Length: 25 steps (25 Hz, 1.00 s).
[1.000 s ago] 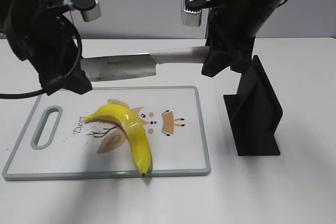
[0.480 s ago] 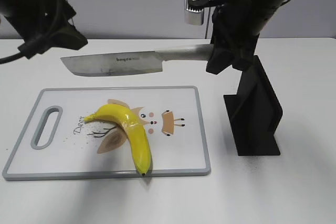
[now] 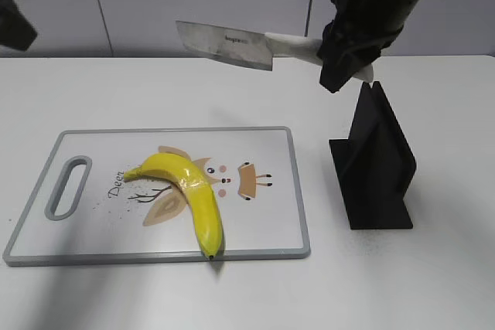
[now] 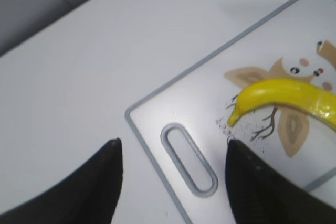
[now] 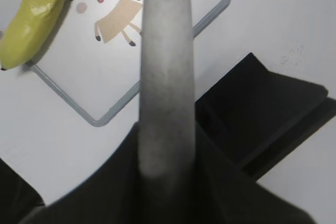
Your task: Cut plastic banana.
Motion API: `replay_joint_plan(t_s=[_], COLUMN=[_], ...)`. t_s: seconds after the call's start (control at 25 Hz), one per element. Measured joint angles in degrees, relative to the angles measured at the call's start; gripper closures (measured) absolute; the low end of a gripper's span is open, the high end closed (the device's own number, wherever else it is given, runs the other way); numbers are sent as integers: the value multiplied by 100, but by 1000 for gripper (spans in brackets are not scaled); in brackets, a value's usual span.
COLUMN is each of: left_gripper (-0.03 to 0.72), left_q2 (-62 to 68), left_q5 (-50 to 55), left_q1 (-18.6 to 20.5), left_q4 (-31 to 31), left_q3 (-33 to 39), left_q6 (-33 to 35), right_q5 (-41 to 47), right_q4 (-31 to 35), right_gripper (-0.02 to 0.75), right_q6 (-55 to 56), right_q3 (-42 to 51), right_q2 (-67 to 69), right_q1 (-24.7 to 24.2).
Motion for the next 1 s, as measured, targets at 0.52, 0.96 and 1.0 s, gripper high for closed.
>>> replay_joint_plan(t_s=[0.52, 0.96, 1.0], left_gripper=[101, 104, 105], left_q2=[-596, -2950, -3206], left_q5=[1564, 1139, 1065], left_q1=[1190, 1190, 1190], left_q4=[-195, -229, -229], left_q3=[346, 2191, 2368], left_q6=[-675, -1143, -1185], right_q5=[-145, -1093, -1137], right_q4=[-200, -1123, -1128], right_gripper=[547, 549, 549], right_q6=[3014, 4881, 4941], right_q3=[614, 2527, 2649], right_q2=[-1439, -2618, -2626], right_q1=[0, 0, 0])
